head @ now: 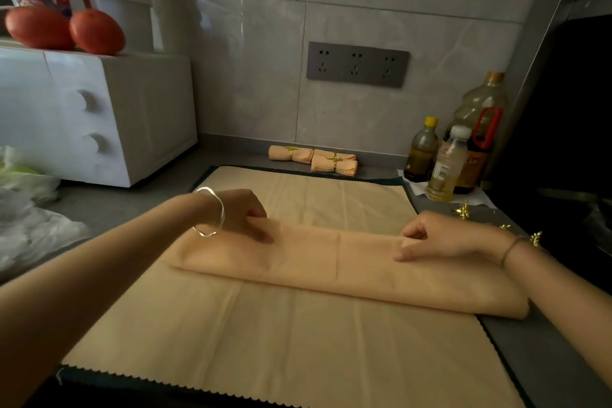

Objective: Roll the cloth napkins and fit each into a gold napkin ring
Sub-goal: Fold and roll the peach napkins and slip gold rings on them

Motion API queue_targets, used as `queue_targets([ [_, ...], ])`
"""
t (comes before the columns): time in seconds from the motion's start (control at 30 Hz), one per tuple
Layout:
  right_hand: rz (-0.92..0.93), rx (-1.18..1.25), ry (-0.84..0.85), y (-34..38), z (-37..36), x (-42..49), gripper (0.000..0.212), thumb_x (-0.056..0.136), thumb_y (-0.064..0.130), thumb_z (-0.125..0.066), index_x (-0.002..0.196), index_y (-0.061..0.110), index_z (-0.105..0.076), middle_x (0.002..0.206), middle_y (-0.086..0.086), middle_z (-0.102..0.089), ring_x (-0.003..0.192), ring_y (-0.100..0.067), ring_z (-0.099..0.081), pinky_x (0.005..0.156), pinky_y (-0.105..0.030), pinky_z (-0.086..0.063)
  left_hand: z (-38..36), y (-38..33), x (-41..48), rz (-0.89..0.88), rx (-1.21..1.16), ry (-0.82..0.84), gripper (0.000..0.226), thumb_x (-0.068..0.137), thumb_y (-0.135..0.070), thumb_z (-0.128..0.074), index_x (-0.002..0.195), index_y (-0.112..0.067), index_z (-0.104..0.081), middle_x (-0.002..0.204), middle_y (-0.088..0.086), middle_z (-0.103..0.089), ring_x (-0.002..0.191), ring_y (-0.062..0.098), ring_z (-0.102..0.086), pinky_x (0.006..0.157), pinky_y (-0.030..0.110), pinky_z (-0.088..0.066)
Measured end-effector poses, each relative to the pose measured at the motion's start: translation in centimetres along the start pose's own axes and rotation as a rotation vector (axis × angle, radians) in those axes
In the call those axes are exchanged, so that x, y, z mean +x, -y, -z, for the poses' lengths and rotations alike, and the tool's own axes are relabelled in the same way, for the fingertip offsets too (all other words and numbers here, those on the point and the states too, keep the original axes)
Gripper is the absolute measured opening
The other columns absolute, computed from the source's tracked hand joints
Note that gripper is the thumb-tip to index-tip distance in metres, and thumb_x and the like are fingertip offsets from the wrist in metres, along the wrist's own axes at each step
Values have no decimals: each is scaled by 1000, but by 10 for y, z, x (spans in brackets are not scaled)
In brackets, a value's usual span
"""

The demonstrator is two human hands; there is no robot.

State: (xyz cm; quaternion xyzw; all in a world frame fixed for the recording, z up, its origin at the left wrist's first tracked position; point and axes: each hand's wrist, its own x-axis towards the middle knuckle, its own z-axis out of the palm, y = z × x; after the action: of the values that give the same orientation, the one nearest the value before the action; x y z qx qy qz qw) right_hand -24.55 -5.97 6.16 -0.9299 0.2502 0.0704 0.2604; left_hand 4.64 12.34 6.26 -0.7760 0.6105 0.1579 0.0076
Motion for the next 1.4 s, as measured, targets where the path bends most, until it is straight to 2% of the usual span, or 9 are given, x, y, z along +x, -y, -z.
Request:
queue_targets([
  [0.3,-97,-45,-192,-36,-24,37,28,91,41,-54,73,21,-59,69,4,-53,65,-10,-47,61,-27,-36,-37,12,42,84,-28,-179,28,90,-47,-53,99,-21,-59,97,-1,-56,85,16,-52,71,24,-42],
  [0.53,-125,-42,-324,-38,-29,44,24,90,39,-58,72,22,-58,71,6,-56,67,-11,-51,62,-27,-38,-40,11,54,111,88,-229,41,91,-50,-49,115,-19,-57,104,-2,-51,92,15,-49,75,25,-38],
  [0.73,-154,-39,-371,-36,-33,49,23,87,36,-61,70,22,-55,72,7,-54,69,-11,-50,59,-25,-36,-41,-3,49,126,257,-287,44,92,-48,-48,127,-22,-45,129,1,-48,117,20,-46,98,32,-37],
  [0.87,-180,1,-377,-34,-35,48,20,86,36,-62,77,18,-59,78,4,-58,75,-14,-54,62,-26,-39,-53,-41,45,-165,135,-335,48,95,-40,-43,141,-29,-34,148,-4,-35,134,18,-34,111,34,-25],
  [1.0,-226,-1,-420,-32,-39,48,17,85,34,-63,86,18,-59,79,6,-54,74,-12,-51,58,-24,-36,-77,-76,55,-92,54,-162,55,100,-45,-21,150,-26,-11,158,-6,-8,145,18,-6,117,46,-5],
  [1.07,-249,-4,-449,-29,-41,48,16,85,33,-63,90,19,-57,85,5,-55,79,-12,-52,64,-27,-42,-86,-79,60,-37,34,-165,56,100,-45,-17,151,-24,-6,158,-7,-2,145,17,0,116,47,1],
  [1.13,-238,-96,-479,-24,-44,49,18,87,30,-61,104,23,-57,108,2,-57,99,-16,-54,86,-31,-45,-92,-79,62,-30,31,-191,57,100,-46,-17,151,-24,-3,158,-9,0,145,15,3,116,47,4],
  [1.23,-156,-159,-487,-1,-57,57,40,94,23,-49,134,16,-47,138,0,-45,125,-18,-44,104,-28,-33,-99,-78,63,-33,43,-228,56,100,-45,-16,151,-25,-2,158,-10,1,145,14,4,116,44,5],
  [1.4,-142,-245,-459,41,-90,82,46,100,20,-31,144,10,-31,152,-4,-30,139,-16,-26,113,-27,-19,-99,-77,61,-47,50,-260,54,101,-39,-16,151,-24,-3,158,-9,0,145,13,3,116,41,5],
])
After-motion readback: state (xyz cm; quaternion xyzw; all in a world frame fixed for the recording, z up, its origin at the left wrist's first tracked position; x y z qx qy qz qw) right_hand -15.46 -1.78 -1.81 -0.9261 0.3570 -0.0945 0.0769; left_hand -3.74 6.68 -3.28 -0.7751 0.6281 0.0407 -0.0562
